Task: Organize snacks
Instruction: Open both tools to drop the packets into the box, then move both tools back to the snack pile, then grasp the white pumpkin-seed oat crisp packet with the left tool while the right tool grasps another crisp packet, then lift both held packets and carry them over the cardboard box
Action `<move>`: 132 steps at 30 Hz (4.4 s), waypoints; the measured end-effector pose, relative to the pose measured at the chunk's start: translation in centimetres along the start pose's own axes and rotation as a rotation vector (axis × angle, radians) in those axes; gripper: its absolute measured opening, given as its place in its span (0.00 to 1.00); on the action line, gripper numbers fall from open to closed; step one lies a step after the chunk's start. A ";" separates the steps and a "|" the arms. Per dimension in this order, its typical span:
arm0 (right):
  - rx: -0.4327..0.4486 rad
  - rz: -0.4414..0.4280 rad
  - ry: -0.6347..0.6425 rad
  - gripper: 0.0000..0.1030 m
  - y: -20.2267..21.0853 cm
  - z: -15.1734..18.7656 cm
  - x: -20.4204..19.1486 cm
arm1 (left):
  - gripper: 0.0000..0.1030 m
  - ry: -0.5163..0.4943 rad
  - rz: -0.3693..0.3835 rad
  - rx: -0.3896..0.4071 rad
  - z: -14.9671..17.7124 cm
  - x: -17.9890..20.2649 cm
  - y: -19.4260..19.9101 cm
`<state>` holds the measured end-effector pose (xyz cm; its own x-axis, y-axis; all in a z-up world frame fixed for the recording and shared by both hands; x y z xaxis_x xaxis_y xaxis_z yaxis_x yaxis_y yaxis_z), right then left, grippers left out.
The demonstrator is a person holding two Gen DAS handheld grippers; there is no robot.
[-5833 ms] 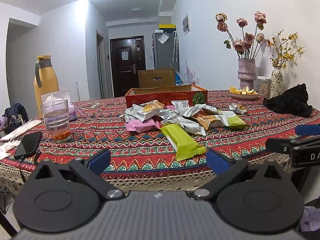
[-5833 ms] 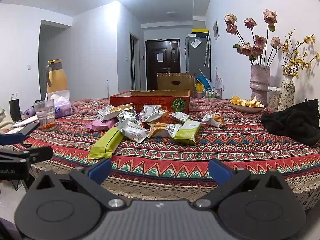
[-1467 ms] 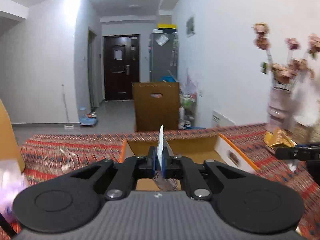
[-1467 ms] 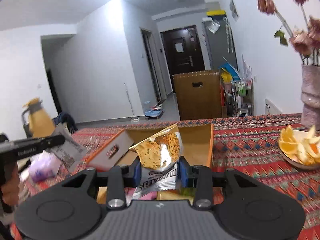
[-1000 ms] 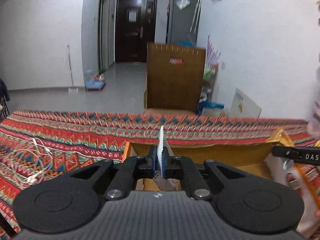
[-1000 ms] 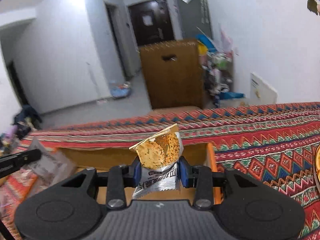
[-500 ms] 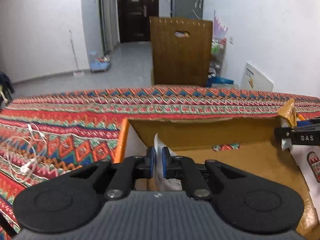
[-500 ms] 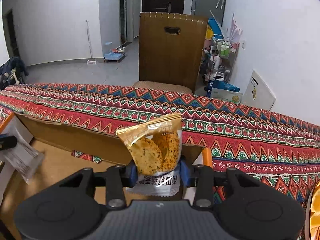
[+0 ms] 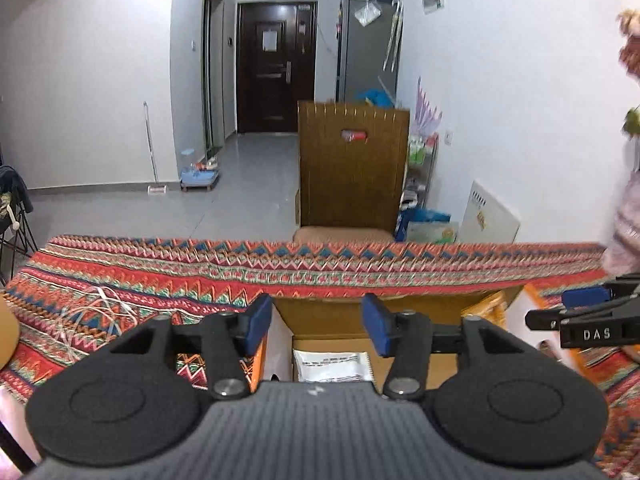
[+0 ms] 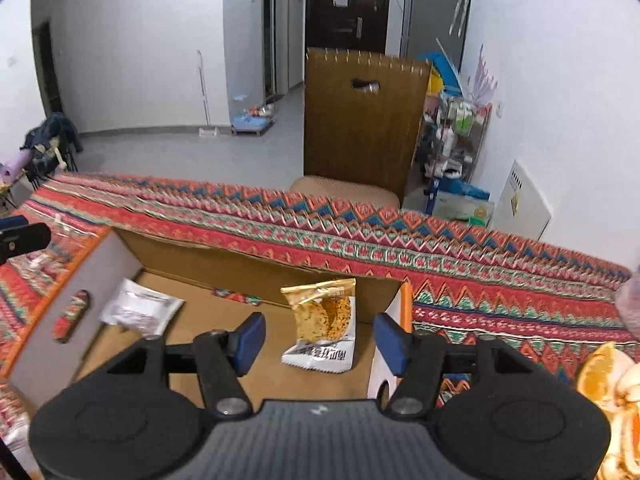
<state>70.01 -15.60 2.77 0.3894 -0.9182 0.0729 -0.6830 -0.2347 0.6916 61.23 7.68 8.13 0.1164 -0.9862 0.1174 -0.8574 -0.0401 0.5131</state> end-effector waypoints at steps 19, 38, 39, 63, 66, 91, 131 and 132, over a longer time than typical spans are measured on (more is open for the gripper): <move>0.344 -0.017 -0.032 0.95 25.0 12.7 -1.7 | 0.95 -0.025 0.149 0.199 10.7 2.4 25.6; 0.358 -0.013 -0.043 1.00 31.2 34.9 -8.0 | 1.00 -0.049 0.119 0.032 30.4 1.5 31.4; 0.347 -0.011 -0.040 1.00 31.3 35.4 -8.0 | 0.99 -0.048 0.115 0.022 30.8 1.5 31.2; 0.204 0.123 -0.069 0.87 22.1 30.6 1.4 | 0.86 -0.066 0.068 0.059 21.4 2.4 19.3; 0.154 0.133 -0.009 0.87 19.3 29.4 3.1 | 0.82 -0.103 0.079 0.045 20.0 3.2 16.0; 0.112 0.019 -0.024 0.39 15.2 26.6 4.0 | 0.40 -0.001 0.086 -0.024 17.8 2.3 12.0; 0.351 -0.121 -0.036 0.39 20.3 10.4 -4.3 | 0.41 0.062 0.180 0.136 6.2 1.1 14.3; 0.335 -0.130 -0.030 0.39 18.6 8.8 -3.9 | 0.41 0.051 0.184 0.124 5.2 1.6 12.6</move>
<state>50.34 -19.18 9.09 0.4712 -0.8817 -0.0244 -0.7956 -0.4367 0.4199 47.95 4.79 10.36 -0.0254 -0.9695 0.2438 -0.9211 0.1174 0.3712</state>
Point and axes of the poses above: each gripper's, at about its wrist camera, not at the fingertips, and y roughly against the way its jaws point, x to its right, z to its underside, the point moved 9 cm from there along -y, roughly the way its jaws point, and after that the axes turned 6 degrees about y, right-handed, at the moved point
